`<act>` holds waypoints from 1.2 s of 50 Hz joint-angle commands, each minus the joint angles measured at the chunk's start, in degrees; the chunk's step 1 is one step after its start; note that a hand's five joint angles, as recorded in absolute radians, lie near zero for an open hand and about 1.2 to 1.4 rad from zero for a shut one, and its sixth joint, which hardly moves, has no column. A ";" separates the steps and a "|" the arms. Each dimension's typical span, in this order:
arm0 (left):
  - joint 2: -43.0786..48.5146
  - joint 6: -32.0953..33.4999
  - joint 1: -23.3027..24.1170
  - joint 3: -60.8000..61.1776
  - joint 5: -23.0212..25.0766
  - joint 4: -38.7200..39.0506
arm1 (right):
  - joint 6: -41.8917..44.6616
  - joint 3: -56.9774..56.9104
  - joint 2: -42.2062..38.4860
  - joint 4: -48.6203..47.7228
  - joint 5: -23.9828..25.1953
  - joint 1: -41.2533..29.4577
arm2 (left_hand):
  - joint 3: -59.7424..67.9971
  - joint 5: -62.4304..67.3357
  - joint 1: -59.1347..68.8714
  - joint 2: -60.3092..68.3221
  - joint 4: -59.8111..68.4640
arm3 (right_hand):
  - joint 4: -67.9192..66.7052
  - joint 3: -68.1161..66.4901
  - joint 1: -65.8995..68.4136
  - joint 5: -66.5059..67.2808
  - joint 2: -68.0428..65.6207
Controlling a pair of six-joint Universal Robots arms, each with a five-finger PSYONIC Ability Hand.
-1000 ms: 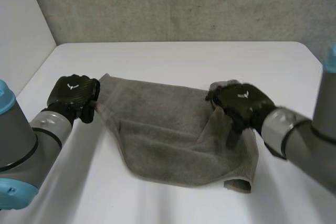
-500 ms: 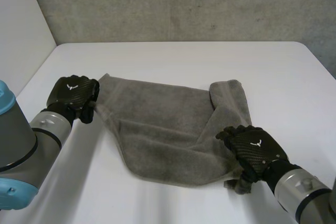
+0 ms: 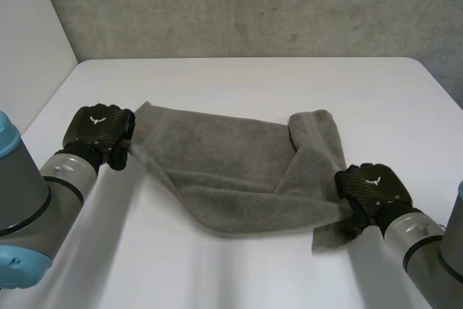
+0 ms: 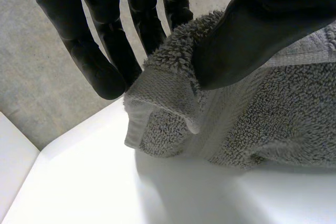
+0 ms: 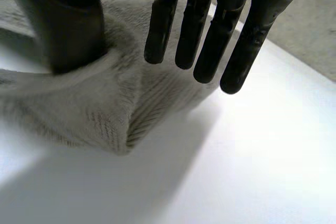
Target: Fold the towel.
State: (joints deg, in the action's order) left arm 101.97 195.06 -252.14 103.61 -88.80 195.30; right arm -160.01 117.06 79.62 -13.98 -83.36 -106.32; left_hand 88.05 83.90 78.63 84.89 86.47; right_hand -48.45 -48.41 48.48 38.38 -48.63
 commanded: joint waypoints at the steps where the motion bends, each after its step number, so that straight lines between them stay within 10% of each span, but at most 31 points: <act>1: -0.19 -0.03 0.07 0.01 -0.15 -0.09 | 2.60 -0.16 2.29 0.80 0.30 2.08 | -8.05 -13.90 1.37 -4.89 -6.47 | -23.03 -23.07 23.00 23.10 -22.85; 11: -11.42 -3.36 0.77 -3.58 -0.67 -0.88 | 11.56 -20.59 16.08 11.75 0.74 3.40 | -8.05 -13.90 1.37 -4.89 -6.47 | -31.55 -31.59 31.52 31.62 -31.37; 23: -18.57 -11.90 0.16 -12.74 -0.50 -6.86 | 12.88 -45.16 6.42 40.88 7.77 3.66 | -8.05 -13.90 1.37 -4.89 -6.47 | -31.55 -31.59 31.52 31.62 -31.37; 27: -14.08 -11.64 0.25 -9.74 -0.50 -6.60 | 18.04 -44.20 -0.41 47.10 7.34 3.22 | -8.05 -13.90 1.37 -4.89 -6.47 | 0.51 0.47 -0.54 -0.44 0.69; 36: -1.97 -9.18 -0.11 -5.88 -0.50 -6.25 | 20.88 -39.54 -9.93 41.05 4.35 3.13 | -8.05 -13.90 1.37 -4.89 -6.47 | 9.77 9.73 -9.80 -9.70 9.95; 43: 0.07 -9.00 -0.19 -5.44 -0.50 -5.37 | 21.58 -37.78 -15.02 34.73 0.74 3.84 | -8.05 -13.90 1.37 -4.89 -6.47 | -31.51 -31.55 31.48 31.58 -31.32; 55: 0.60 -8.82 0.77 -10.18 -0.67 -5.19 | 20.17 -42.00 -15.20 33.76 0.92 2.78 | -8.05 -13.90 1.37 -4.89 -6.47 | -31.55 -31.59 31.52 31.62 -31.37; 60: 0.77 -8.82 0.95 -9.39 -0.59 -4.84 | 13.06 -35.67 -13.71 31.82 1.97 1.73 | -8.05 -13.90 1.37 -4.89 -6.47 | -3.69 -3.73 3.66 3.76 -3.50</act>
State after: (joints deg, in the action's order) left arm 102.60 186.21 -251.63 93.76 -89.42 190.24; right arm -141.15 76.11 64.57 19.25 -82.30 -103.54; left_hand 88.11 83.90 78.63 84.89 86.47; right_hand -61.42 -60.69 60.70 51.24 -60.11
